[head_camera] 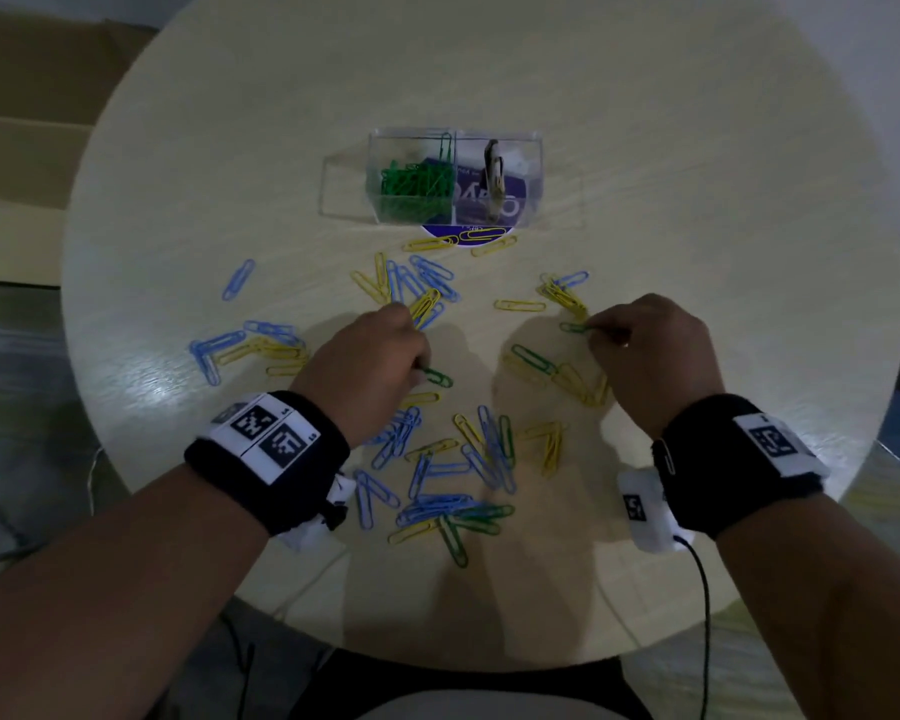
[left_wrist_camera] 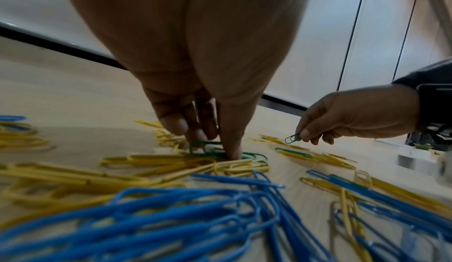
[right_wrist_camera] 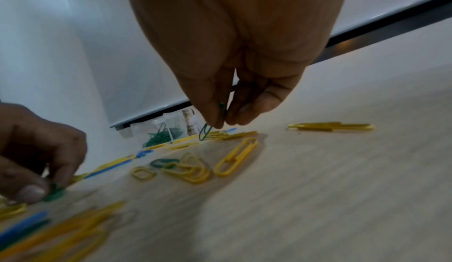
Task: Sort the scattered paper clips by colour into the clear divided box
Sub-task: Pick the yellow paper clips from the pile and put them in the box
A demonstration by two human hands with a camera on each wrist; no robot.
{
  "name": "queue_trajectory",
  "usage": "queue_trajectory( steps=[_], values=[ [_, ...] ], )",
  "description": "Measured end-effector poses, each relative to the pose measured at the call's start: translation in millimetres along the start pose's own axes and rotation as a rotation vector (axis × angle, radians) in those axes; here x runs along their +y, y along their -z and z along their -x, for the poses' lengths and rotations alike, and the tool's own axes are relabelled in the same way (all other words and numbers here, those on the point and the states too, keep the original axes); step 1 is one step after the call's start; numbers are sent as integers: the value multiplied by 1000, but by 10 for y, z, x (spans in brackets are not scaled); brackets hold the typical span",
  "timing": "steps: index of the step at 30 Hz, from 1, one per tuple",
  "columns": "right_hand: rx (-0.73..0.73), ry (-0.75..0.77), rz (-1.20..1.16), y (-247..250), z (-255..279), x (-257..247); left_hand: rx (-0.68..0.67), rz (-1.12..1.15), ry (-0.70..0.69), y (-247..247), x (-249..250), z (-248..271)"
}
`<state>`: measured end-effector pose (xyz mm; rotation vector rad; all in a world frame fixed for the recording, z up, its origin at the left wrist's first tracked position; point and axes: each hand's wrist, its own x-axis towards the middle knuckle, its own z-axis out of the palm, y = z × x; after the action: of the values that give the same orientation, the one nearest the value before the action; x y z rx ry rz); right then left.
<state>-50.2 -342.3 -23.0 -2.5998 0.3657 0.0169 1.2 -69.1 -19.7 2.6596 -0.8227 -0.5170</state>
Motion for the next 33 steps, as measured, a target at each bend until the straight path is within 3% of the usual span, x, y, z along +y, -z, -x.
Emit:
queue_trajectory(
  steps=[7,10,14,17,21,25,27,30,33],
  values=[
    [-142,24,118,-104,94,-173,-90,-7,-32,-20,1,19],
    [-169,38,149,-87,83,-181,-30,29,-61,-25,32,31],
    [-237,31,168,-121,-22,-207,17,64,-277,-154,284,101],
    [-180,15,74,-100,-56,-223,-14,-16,-411,-323,383,189],
    [-150,59,-139,-17,63,-272,13,-3,-308,-313,161,262],
    [-170,74,-144,-66,173,-300,56,-36,-255,-213,-14,333],
    [-169,39,-127,-114,161,-268,84,-35,-289,-208,91,350],
    [-172,-34,-164,-141,111,-231,16,-56,-400,-317,412,348],
    [-173,-95,-180,-113,59,-222,-47,-120,-366,-405,489,329]
  ],
)
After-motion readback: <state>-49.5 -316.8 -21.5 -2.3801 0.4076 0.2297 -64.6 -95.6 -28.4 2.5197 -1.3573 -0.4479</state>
